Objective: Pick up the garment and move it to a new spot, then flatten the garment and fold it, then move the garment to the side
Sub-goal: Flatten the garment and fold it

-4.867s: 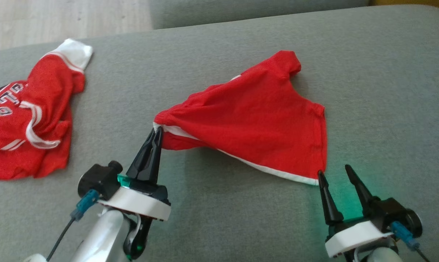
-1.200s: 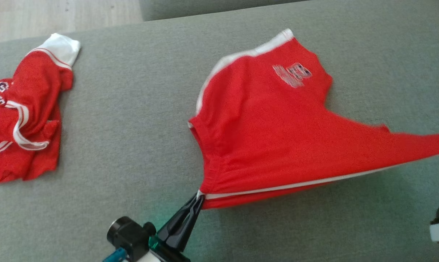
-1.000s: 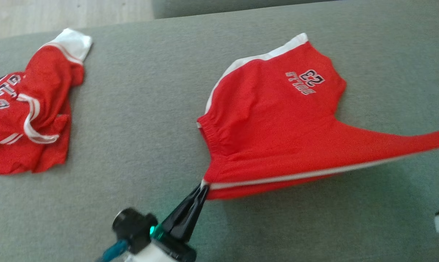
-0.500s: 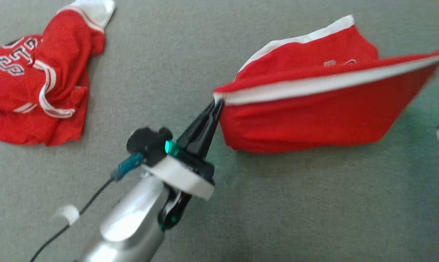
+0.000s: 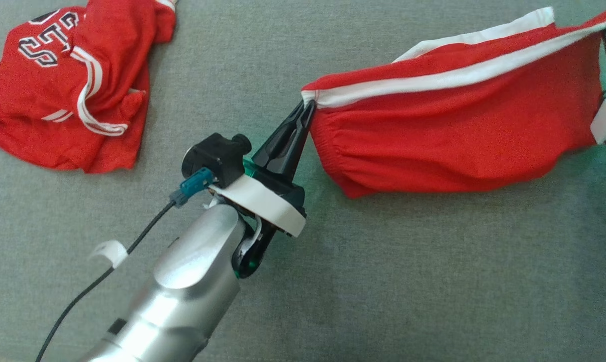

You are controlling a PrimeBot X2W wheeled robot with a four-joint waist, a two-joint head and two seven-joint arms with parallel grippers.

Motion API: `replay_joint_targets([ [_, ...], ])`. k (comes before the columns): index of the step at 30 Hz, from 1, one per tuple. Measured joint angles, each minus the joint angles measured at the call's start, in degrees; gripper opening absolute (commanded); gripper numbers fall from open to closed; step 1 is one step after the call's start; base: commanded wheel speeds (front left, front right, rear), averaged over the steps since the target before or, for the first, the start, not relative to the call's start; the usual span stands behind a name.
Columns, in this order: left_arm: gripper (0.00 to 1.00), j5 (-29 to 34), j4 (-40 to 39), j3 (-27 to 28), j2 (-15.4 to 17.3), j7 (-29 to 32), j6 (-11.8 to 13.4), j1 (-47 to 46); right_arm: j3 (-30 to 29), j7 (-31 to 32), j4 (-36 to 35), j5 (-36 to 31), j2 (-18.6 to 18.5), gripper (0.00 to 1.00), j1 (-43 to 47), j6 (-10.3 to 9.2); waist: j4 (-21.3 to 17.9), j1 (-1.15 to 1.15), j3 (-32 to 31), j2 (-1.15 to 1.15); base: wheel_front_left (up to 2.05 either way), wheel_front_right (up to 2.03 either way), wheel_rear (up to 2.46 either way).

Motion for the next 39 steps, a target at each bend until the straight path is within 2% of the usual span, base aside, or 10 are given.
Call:
replay_joint_targets([
  [3,0.0,0.0,1.3,0.0,-0.3,-0.5,0.2,-0.9,1.9,-1.5,4.0,0.5,0.2,0.02,-3.1,0.0,0.6,0.0,0.6,0.0,0.0,0.0,0.0],
  [4,0.0,0.0,1.5,0.1,-0.4,-0.5,0.3,-1.0,2.5,-2.0,5.2,0.9,0.4,0.32,-3.9,0.0,0.8,0.0,0.7,0.0,0.0,0.0,0.0],
  [5,0.24,0.0,1.8,0.1,-0.5,-0.5,0.3,-1.1,3.1,-2.5,6.4,1.3,0.5,0.8,-4.7,0.0,0.9,0.0,0.9,0.0,0.0,0.0,0.0],
  [6,0.61,0.0,2.0,0.1,-0.6,-0.5,0.3,-1.1,3.8,-3.0,7.4,1.7,0.6,1.0,-5.2,0.0,1.0,0.0,0.9,0.0,0.0,0.0,0.0],
  [7,1.0,0.0,2.4,0.1,-0.8,-0.5,0.5,-1.1,4.1,-3.9,8.3,2.4,0.9,1.0,-5.6,0.0,1.1,0.0,0.9,0.0,0.0,0.0,0.0],
  [29,1.0,21.3,-23.4,16.3,-1.3,-1.5,10.3,19.8,10.4,2.8,19.8,26.7,0.7,1.0,-1.8,0.0,4.8,-0.02,-2.1,0.0,0.0,0.0,0.0],
  [30,1.0,21.9,-24.1,16.7,-1.3,-1.5,10.3,20.6,10.7,3.6,19.9,27.2,0.5,0.87,-2.0,0.0,5.0,-0.02,-2.3,0.0,0.0,0.0,0.0],
  [32,1.0,22.2,-25.0,17.5,-1.3,-1.5,10.3,22.1,11.1,4.8,20.0,28.6,0.3,0.1,-2.1,0.0,5.1,-0.02,-2.6,0.0,0.0,0.0,0.0],
  [33,1.0,22.6,-25.4,17.8,-1.3,-1.5,10.3,22.6,11.2,5.1,20.0,29.4,0.3,0.0,-2.1,0.0,5.0,-0.02,-2.7,0.0,0.0,0.0,0.0],
  [39,1.0,23.8,-26.7,20.3,-1.3,-1.5,10.2,24.4,12.4,2.2,20.6,30.6,0.7,0.0,-2.1,0.0,2.5,-0.01,-3.5,0.0,0.0,0.0,0.0],
])
